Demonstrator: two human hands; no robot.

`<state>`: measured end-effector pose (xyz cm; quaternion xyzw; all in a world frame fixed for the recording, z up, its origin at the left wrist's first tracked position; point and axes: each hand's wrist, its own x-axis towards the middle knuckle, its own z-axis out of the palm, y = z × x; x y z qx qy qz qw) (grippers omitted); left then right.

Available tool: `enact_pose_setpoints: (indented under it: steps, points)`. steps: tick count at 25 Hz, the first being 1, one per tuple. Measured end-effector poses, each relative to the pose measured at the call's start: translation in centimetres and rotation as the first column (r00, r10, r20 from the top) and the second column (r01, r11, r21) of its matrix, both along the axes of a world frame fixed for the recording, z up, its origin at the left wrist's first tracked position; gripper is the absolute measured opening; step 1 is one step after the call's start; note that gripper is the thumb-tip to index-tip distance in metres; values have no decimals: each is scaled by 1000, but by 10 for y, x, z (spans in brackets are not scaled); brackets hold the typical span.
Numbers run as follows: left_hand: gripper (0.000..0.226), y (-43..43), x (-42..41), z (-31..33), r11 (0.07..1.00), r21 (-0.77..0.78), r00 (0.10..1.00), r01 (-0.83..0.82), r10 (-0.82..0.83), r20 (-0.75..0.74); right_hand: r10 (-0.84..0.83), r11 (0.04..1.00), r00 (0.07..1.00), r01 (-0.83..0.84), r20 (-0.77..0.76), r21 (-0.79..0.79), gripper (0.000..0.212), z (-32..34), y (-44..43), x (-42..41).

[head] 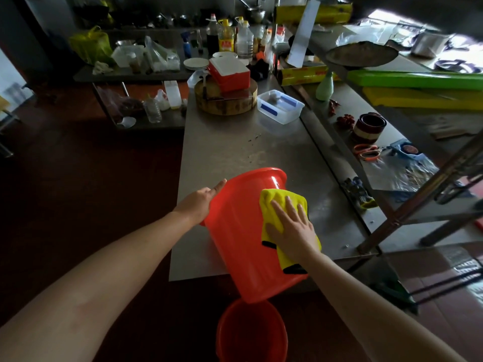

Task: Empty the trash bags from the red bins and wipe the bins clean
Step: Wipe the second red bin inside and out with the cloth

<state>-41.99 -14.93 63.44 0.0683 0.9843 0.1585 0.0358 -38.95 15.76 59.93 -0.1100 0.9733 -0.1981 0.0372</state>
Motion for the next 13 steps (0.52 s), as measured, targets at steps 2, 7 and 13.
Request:
enact_pose_setpoints:
  steps: [2,7,13]
  points:
    - [81,0,-2,-1,1000,-22,1000,13,-13,-10,109,985,987,-90,-119,149,69,0,-21,17]
    - [79,4,0,1,999,-48,1000,-5,6,12,368,886,892,-251,-261,390,71,-9,-61,51]
    - [67,35,-9,3,973,-130,952,190,-215,-217,415,850,869,-265,-269,456,70,-14,-71,59]
